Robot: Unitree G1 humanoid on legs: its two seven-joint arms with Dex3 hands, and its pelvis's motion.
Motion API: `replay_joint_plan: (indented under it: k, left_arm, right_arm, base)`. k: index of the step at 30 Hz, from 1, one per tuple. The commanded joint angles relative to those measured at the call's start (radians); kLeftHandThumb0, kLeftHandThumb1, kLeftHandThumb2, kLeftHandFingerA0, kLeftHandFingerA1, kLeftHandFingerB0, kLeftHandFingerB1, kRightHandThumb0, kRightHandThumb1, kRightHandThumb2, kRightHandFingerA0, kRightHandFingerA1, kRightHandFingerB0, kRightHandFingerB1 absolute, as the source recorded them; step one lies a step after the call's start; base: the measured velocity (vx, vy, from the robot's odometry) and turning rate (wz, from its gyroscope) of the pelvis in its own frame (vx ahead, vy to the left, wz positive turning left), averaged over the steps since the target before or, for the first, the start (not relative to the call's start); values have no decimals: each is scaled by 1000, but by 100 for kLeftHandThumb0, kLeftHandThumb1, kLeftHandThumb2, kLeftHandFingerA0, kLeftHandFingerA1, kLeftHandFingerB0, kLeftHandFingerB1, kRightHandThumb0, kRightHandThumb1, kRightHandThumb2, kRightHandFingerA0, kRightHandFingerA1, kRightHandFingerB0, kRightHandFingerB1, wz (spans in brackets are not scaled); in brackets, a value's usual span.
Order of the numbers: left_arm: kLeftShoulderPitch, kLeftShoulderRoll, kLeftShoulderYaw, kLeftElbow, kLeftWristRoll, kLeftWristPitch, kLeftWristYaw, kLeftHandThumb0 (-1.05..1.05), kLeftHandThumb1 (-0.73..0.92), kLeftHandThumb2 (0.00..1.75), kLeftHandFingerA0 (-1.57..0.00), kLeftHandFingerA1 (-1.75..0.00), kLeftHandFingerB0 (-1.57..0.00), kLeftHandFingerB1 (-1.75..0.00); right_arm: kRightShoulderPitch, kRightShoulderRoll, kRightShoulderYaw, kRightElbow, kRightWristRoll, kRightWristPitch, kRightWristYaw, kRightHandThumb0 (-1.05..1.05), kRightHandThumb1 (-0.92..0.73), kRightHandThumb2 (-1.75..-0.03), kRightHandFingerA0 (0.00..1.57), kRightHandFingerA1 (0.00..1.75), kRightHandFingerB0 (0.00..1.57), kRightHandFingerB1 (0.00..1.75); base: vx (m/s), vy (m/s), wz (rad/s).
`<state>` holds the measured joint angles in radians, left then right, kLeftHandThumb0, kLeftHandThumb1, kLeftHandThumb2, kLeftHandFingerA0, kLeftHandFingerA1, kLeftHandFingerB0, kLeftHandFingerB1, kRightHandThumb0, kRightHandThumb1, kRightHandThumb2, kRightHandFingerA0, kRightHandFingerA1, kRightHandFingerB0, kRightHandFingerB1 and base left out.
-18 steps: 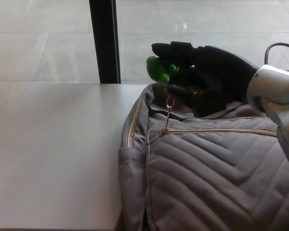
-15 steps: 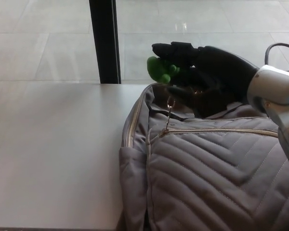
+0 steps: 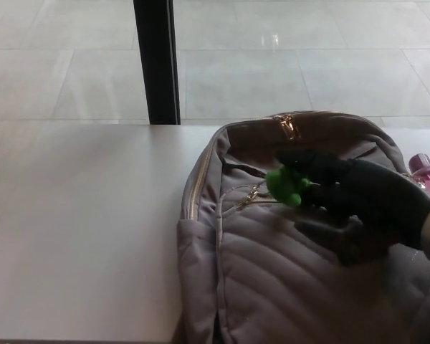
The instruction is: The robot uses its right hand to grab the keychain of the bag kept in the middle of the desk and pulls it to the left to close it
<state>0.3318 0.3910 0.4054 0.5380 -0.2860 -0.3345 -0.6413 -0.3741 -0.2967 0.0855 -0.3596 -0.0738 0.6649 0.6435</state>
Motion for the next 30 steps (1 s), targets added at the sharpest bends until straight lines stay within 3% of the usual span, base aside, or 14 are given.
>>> replay_joint_plan:
  k: [1, 2, 9, 11, 13, 14, 15, 19, 21, 22, 23, 24, 26, 30]
  left_arm:
    - [181, 46, -37, -654, -227, 80, -140, -105, 51, 96, -35, -81, -25, -70]
    - [198, 46, -38, -652, -234, 92, -151, -105, 62, 61, -32, -88, -24, -72]
    - [297, 49, -1, -614, -199, 99, -166, -105, 65, 64, -25, -101, -19, -81]
    - [306, 48, 6, -597, -198, 98, -170, -105, 64, 62, -26, -102, -16, -84]
    - [311, 51, 13, -593, -196, 98, -170, -105, 64, 62, -26, -104, -16, -86]
    - [322, 54, 15, -606, -196, 122, -161, -105, 62, 61, -25, -106, -16, -86]
    - [322, 52, 14, -601, -198, 131, -158, -105, 63, 63, -24, -106, -16, -86]
    - [319, 44, 4, -604, -187, 143, -144, -105, 63, 62, -24, -105, -16, -87]
    - [307, 38, -3, -589, -183, 143, -147, -105, 60, 61, -25, -103, -19, -83]
    - [307, 30, -13, -589, -178, 139, -148, -105, 60, 61, -26, -100, -20, -81]
    - [320, 32, -11, -612, -192, 158, -148, -105, 60, 61, -29, -100, -22, -83]
    - [338, 29, -7, -631, -199, 170, -144, -105, 61, 61, -27, -99, -19, -81]
    - [346, 25, -7, -639, -199, 174, -141, -105, 61, 61, -27, -99, -19, -81]
    - [400, 39, 78, -641, -216, 164, -131, -105, 65, 70, -28, -109, -15, -94]
  right_arm:
    - [392, -141, -489, -390, 232, -141, 187, -84, -51, -91, 0, 18, 0, 9]
    - [412, -155, -502, -398, 233, -132, 206, -84, -51, -91, 0, 18, 0, 9]
    - [403, -293, -791, -273, 364, -53, 334, -87, -57, -94, 0, 22, 0, 7]
    - [379, -329, -869, -208, 409, -35, 354, -86, -60, -96, 4, 43, 0, 8]
    - [372, -365, -911, -166, 420, -46, 378, -81, -63, -96, 20, 53, 0, 7]
    - [375, -411, -964, -106, 425, -54, 408, -75, -86, -66, 81, 54, 0, 14]
    - [390, -430, -992, -76, 417, -81, 422, -78, -70, -109, 94, 71, 0, 19]
    - [426, -468, -1004, -55, 412, -99, 457, -92, -76, -107, 92, 62, 0, 6]
    - [441, -540, -987, 14, 428, -117, 561, -77, -84, -65, 74, 56, 0, 0]
    - [463, -586, -1003, 11, 413, -90, 584, -96, -76, -104, 56, 62, 0, 0]
    - [476, -623, -1025, 36, 396, -96, 605, -88, -71, -104, 38, 58, 0, 6]
    - [501, -657, -1064, 51, 380, -44, 603, -76, -82, -64, 42, 42, 0, 4]
    - [516, -670, -1081, 57, 382, -23, 600, -76, -82, -64, 42, 42, 0, 4]
    - [707, -644, -1296, 359, 257, -223, 510, -78, -86, -66, 22, 36, 0, 1]
  base:
    - [0, 0, 0]
    - [0, 0, 0]
    - [0, 0, 0]
    - [0, 0, 0]
    - [0, 0, 0]
    - [0, 0, 0]
    - [0, 0, 0]
    - [0, 0, 0]
    - [0, 0, 0]
    - [0, 0, 0]
    - [0, 0, 0]
    - [0, 0, 0]
    - [0, 0, 0]
    - [0, 0, 0]
